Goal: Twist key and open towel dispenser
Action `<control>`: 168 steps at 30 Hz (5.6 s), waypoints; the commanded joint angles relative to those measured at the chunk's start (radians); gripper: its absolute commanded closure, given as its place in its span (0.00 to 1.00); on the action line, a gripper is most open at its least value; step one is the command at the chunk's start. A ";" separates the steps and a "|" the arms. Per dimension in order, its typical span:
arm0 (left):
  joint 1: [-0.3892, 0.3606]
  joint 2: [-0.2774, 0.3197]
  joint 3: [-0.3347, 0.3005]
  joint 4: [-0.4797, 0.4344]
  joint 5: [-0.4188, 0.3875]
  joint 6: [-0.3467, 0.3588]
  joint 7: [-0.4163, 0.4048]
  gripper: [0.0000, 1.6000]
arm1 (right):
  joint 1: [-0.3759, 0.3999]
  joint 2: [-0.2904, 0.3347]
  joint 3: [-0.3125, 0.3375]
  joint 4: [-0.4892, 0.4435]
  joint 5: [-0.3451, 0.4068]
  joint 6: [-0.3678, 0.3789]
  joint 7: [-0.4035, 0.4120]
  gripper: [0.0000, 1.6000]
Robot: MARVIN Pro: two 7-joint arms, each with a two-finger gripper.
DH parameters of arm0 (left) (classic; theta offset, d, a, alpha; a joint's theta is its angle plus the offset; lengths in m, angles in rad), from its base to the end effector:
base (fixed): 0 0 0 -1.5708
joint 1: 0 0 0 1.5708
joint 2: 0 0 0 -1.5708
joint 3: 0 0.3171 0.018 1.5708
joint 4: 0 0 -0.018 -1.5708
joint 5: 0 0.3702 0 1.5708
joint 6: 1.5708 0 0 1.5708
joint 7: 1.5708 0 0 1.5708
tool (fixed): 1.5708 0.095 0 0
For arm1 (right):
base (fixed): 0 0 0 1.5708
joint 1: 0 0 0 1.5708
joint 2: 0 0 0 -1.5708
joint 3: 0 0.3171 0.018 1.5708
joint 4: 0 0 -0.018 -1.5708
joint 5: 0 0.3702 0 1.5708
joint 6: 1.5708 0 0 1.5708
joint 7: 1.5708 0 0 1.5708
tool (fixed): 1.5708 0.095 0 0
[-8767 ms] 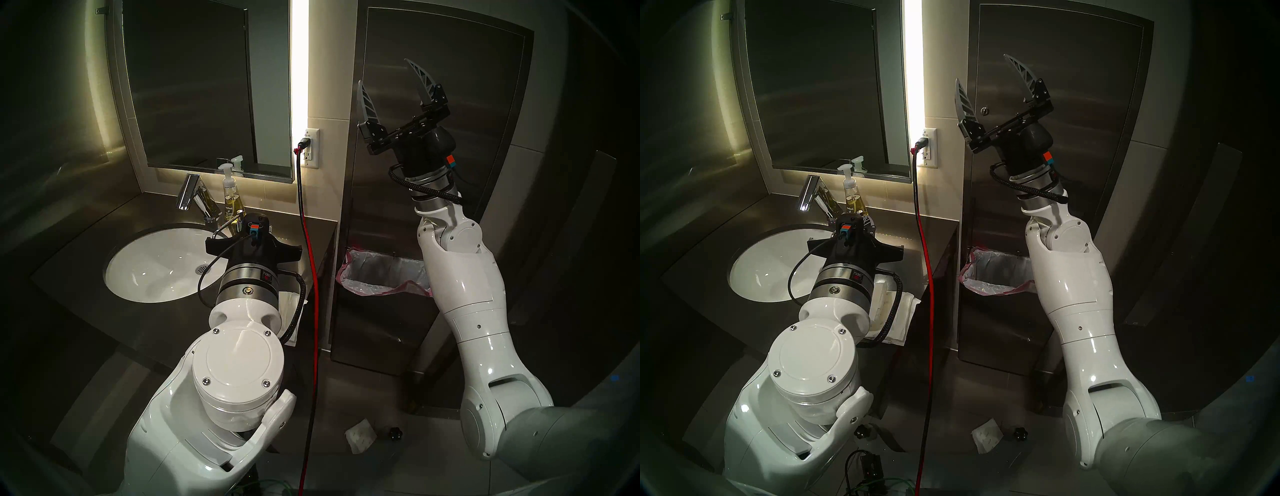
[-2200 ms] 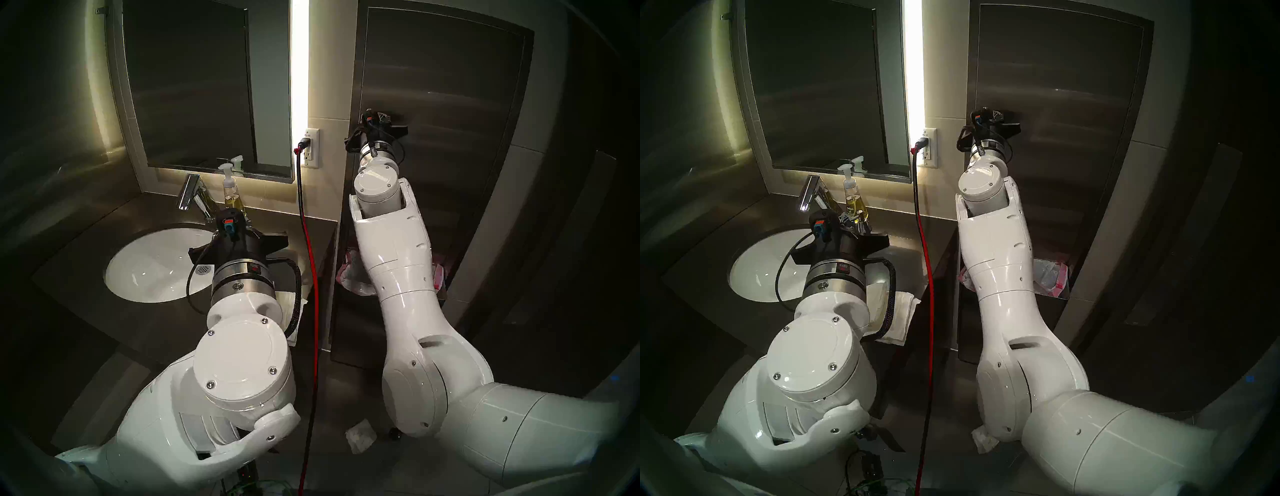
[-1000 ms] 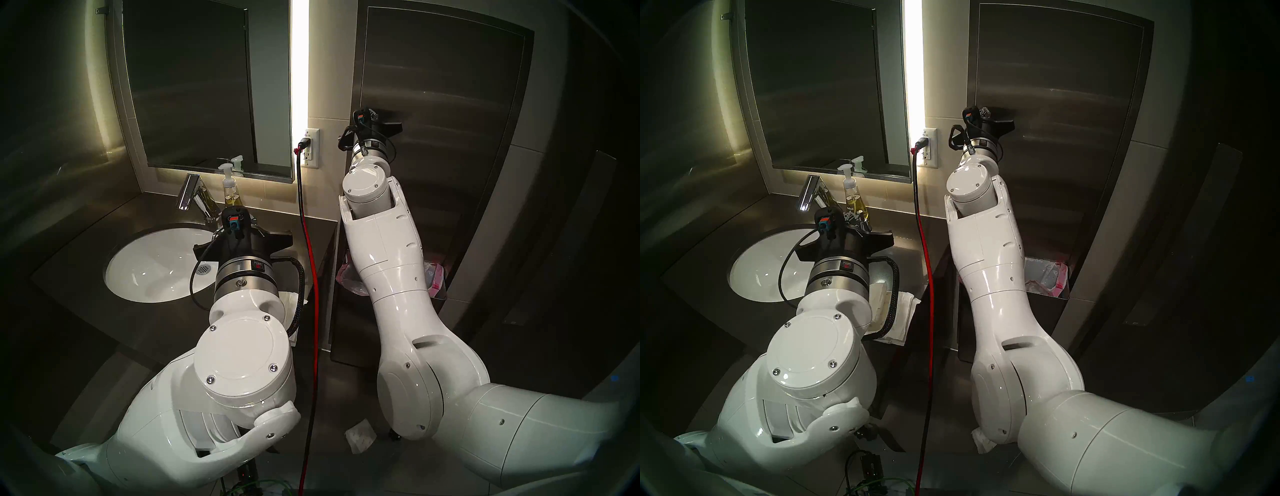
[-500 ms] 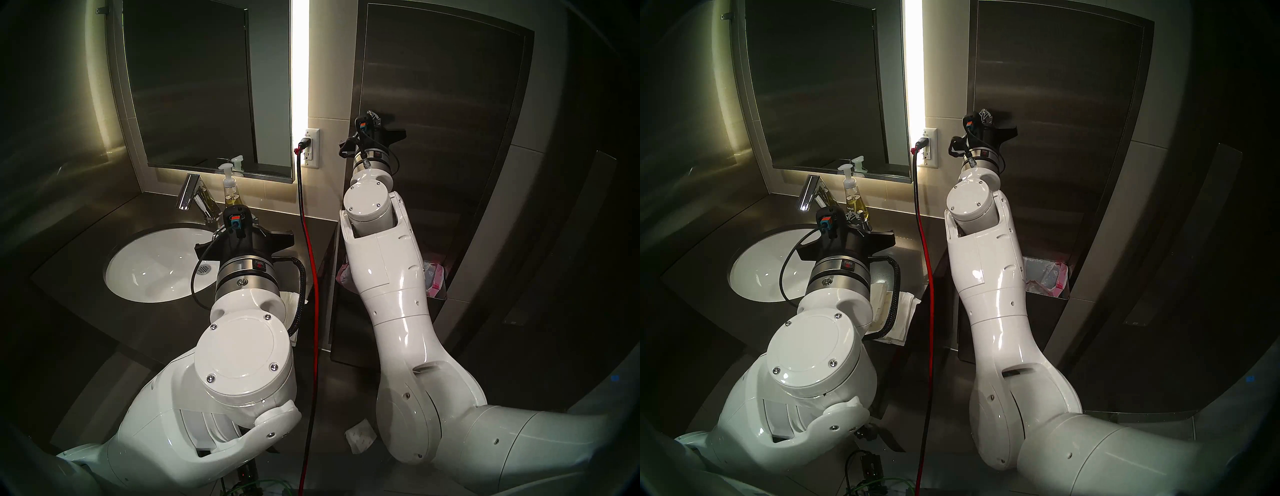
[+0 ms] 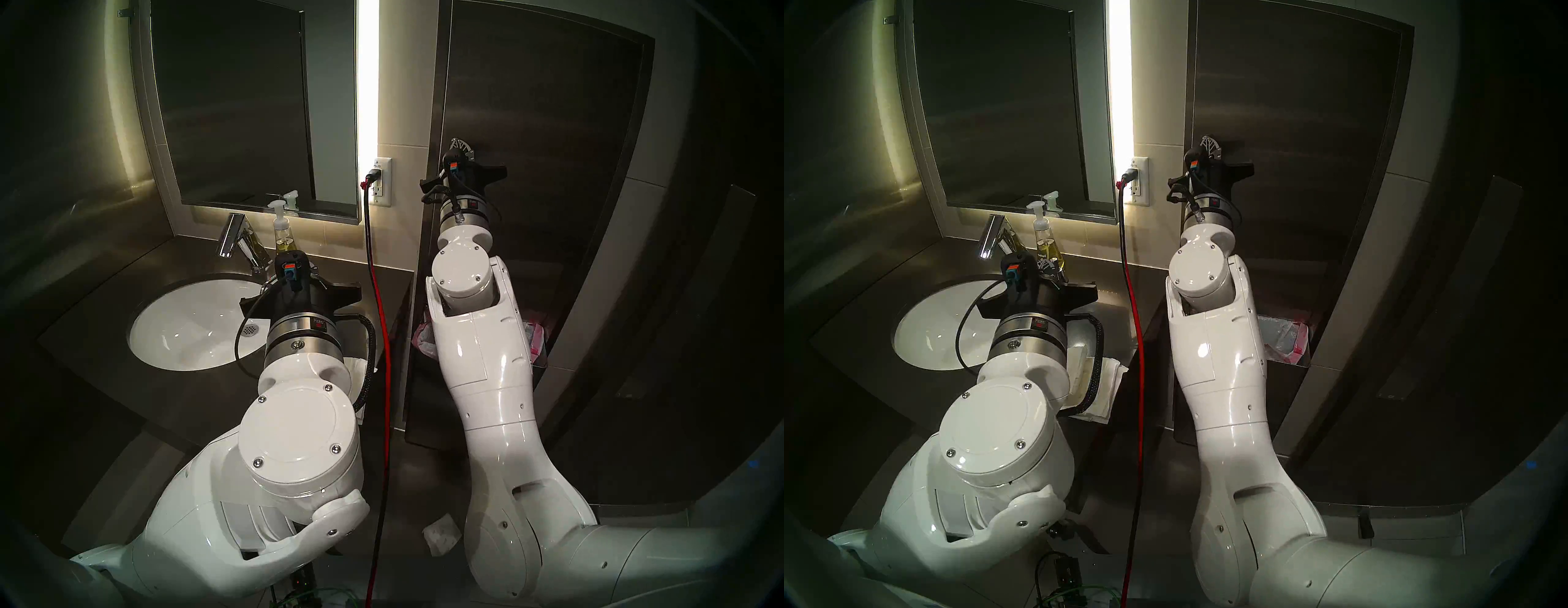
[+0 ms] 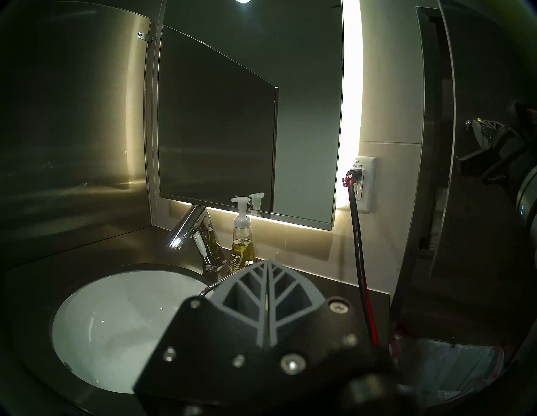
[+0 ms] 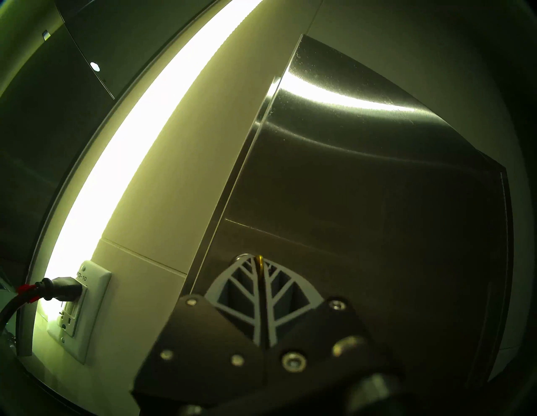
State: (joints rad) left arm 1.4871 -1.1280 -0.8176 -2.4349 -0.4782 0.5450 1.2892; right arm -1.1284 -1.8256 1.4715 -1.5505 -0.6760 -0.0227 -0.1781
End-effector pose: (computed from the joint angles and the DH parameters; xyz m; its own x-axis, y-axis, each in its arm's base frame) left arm 0.3003 -0.1254 -0.1070 0.0100 0.0280 0.9996 0.2367 -0.9713 0.0249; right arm 0.5678 0.1186 -0.0768 -0.4525 0.4050 0.7945 -0.2498 -0.9128 0.3230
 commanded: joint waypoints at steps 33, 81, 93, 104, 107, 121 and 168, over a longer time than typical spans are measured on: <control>-0.003 -0.008 -0.010 -0.009 0.003 0.014 -0.004 0.87 | -0.294 0.165 0.172 -0.418 0.046 -0.229 0.126 1.00; -0.003 -0.020 -0.015 -0.009 0.006 0.030 -0.007 0.87 | -0.861 0.162 0.681 -0.667 0.267 -0.422 0.274 0.00; -0.003 -0.023 -0.015 -0.009 0.007 0.034 -0.007 0.87 | -0.946 0.160 0.712 -0.696 0.332 -0.496 0.337 0.00; -0.003 -0.025 -0.015 -0.009 0.008 0.037 -0.008 0.87 | -0.999 0.168 0.732 -0.710 0.393 -0.551 0.388 0.00; -0.002 -0.025 -0.016 -0.009 0.014 0.038 -0.003 0.00 | -1.011 0.170 0.737 -0.712 0.409 -0.564 0.401 0.00; -0.035 -0.042 -0.004 -0.009 0.090 0.073 -0.005 0.00 | -1.053 0.185 0.755 -0.717 0.483 -0.615 0.452 0.00; -0.290 0.091 -0.364 -0.009 -0.326 0.415 -0.644 0.00 | -1.138 0.286 0.797 -0.691 0.795 -0.713 0.618 0.00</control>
State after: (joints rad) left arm 1.2707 -1.0709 -1.1074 -2.4354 -0.6689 0.9094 0.7355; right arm -2.2616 -1.5696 2.2641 -2.2425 0.0665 -0.7270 0.4311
